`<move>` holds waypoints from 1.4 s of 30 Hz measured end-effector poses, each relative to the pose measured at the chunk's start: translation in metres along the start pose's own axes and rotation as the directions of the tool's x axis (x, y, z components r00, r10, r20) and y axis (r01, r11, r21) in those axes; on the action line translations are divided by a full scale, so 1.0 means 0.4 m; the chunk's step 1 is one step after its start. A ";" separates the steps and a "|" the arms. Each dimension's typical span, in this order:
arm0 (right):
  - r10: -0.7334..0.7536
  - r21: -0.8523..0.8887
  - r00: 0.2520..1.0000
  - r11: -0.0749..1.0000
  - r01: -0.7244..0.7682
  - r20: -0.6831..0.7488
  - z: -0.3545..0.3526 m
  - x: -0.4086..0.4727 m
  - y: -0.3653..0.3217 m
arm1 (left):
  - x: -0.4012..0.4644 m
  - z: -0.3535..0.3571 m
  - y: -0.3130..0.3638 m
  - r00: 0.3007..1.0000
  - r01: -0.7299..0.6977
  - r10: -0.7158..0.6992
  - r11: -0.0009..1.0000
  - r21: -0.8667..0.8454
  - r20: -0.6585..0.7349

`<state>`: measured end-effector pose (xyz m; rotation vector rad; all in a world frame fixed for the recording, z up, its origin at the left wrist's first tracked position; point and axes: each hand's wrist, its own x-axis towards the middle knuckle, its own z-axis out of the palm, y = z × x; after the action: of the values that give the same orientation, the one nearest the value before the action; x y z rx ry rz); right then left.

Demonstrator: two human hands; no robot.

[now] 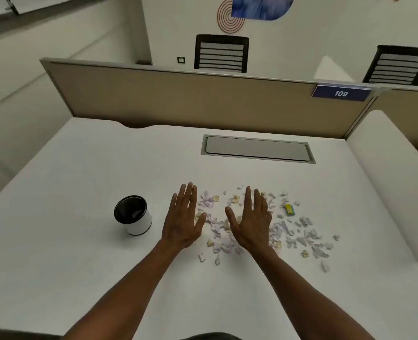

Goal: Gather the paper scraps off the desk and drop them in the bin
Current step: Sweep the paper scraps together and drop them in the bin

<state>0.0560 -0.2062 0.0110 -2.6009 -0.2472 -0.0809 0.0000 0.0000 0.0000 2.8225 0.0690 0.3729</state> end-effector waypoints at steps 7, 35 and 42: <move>-0.005 0.067 0.999 0.998 0.003 0.039 0.002 -0.064 0.032 | -0.108 0.037 0.003 0.979 0.148 -0.131 0.984 -0.096 0.159; -0.320 -0.095 0.847 0.914 0.393 0.425 0.055 -0.111 -0.018 | -0.286 0.057 0.037 0.955 0.290 -0.238 0.878 -0.382 0.178; -0.279 0.047 0.946 0.960 0.275 0.167 0.040 -0.162 0.020 | -0.270 0.072 0.017 0.928 0.329 -0.217 0.859 -0.392 0.304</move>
<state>-0.0060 -0.2153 -0.0136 -2.5350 -0.6721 0.0488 -0.0965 -0.0240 -0.0514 2.3419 0.2949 -0.0377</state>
